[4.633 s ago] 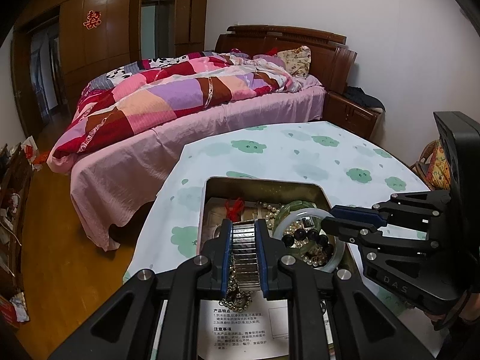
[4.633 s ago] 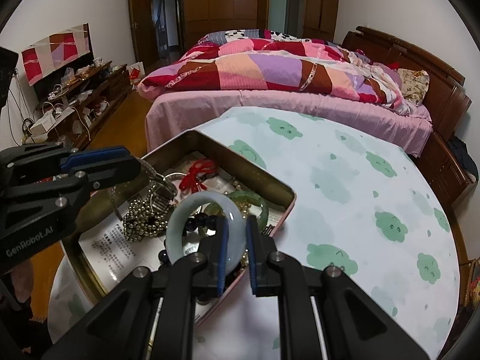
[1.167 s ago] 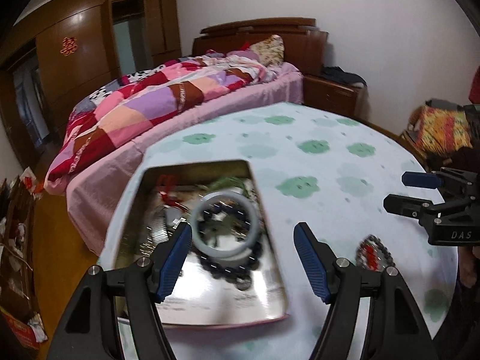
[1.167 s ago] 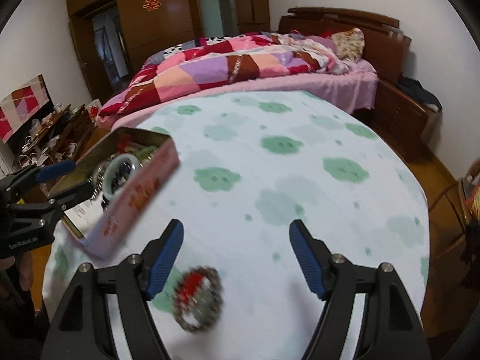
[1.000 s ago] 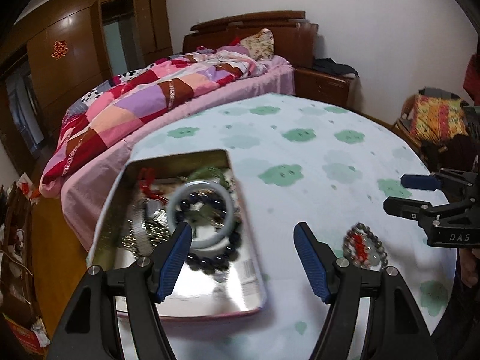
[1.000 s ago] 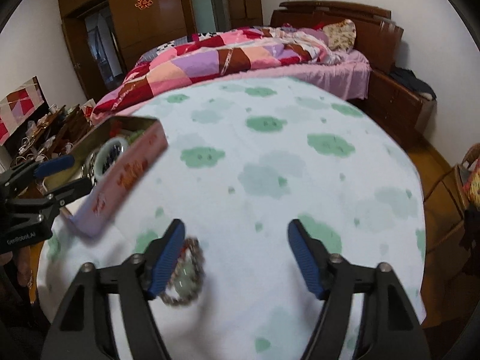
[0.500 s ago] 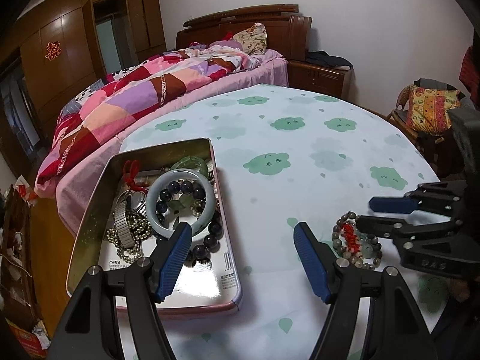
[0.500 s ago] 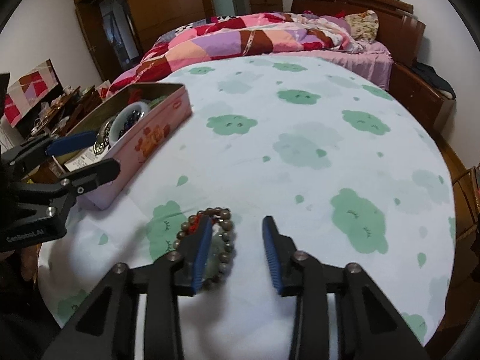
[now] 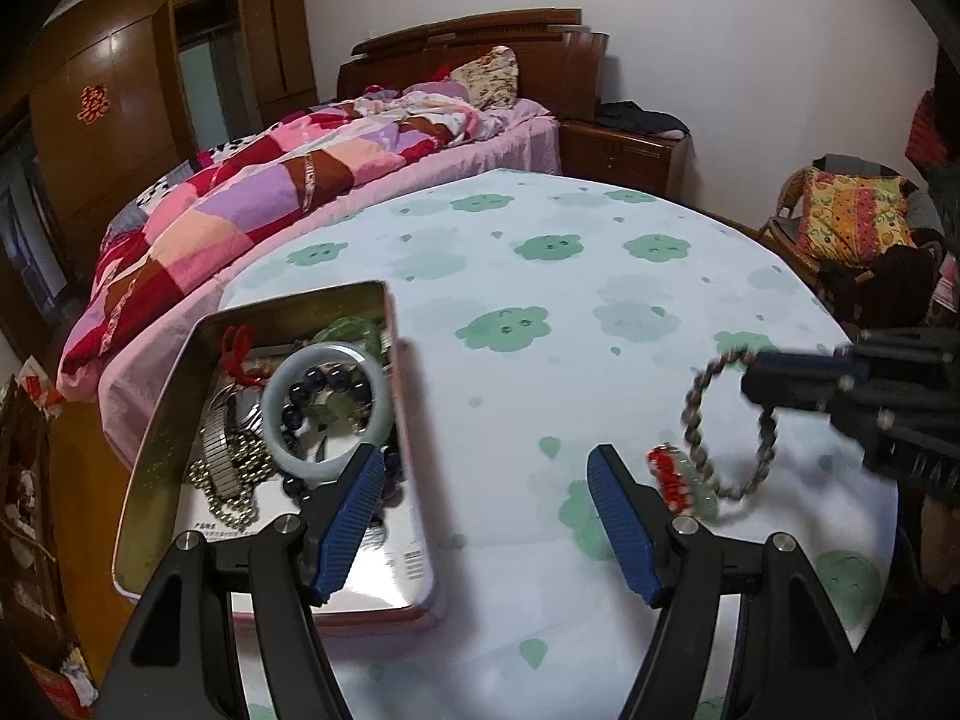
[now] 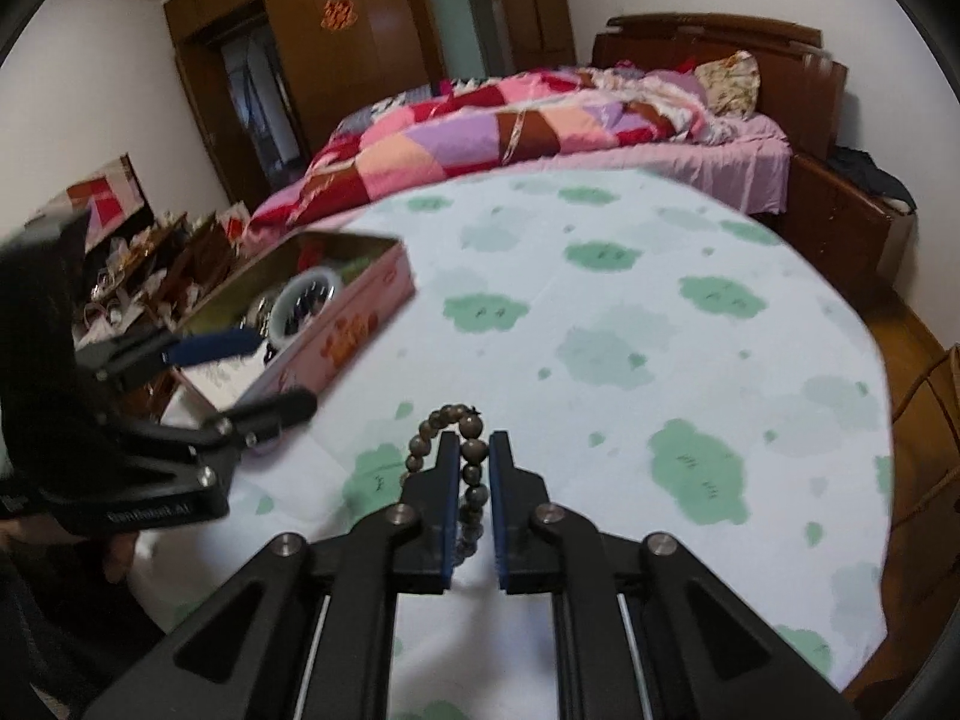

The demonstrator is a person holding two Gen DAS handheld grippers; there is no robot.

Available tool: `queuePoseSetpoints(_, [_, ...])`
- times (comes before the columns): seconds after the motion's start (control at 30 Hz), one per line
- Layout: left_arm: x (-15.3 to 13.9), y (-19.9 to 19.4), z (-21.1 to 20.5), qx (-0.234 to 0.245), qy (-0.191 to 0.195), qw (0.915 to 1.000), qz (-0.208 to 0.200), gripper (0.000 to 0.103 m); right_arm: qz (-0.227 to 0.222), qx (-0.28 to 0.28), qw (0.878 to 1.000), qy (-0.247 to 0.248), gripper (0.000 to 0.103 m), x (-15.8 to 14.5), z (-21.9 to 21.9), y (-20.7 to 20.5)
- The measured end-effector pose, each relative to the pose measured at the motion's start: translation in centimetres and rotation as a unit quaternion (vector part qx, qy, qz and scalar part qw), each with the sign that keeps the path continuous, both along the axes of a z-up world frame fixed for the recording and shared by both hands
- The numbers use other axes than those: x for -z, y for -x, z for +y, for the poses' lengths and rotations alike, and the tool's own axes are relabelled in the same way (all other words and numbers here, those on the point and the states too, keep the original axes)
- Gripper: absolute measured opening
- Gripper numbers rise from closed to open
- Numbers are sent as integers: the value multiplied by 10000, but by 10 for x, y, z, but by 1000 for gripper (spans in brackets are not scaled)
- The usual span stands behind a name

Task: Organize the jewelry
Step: 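Close the left gripper on the red beaded jade pendant and lift it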

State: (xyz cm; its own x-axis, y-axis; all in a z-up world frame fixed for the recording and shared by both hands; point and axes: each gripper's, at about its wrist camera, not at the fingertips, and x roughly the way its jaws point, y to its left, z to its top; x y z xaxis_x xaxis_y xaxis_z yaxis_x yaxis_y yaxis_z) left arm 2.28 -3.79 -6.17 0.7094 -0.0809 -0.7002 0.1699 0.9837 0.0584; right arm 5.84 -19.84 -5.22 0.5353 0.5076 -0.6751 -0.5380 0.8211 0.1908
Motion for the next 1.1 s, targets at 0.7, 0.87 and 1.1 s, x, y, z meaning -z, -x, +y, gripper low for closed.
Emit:
queuePoseSetpoints(0.7, [25,-15,-57,551,367,9955,677,70,182,761,9967,236,12,26,-51,5])
queuePoseSetpoints(0.87, [34,-14,-66,861,426,9912,907,46,197,735,9968,258,12,26,-50,8])
queuePoseSetpoints(1.1, [33,-10,-63,1137,716,9863,953,8,184,687,9973,205,12,26,-47,11])
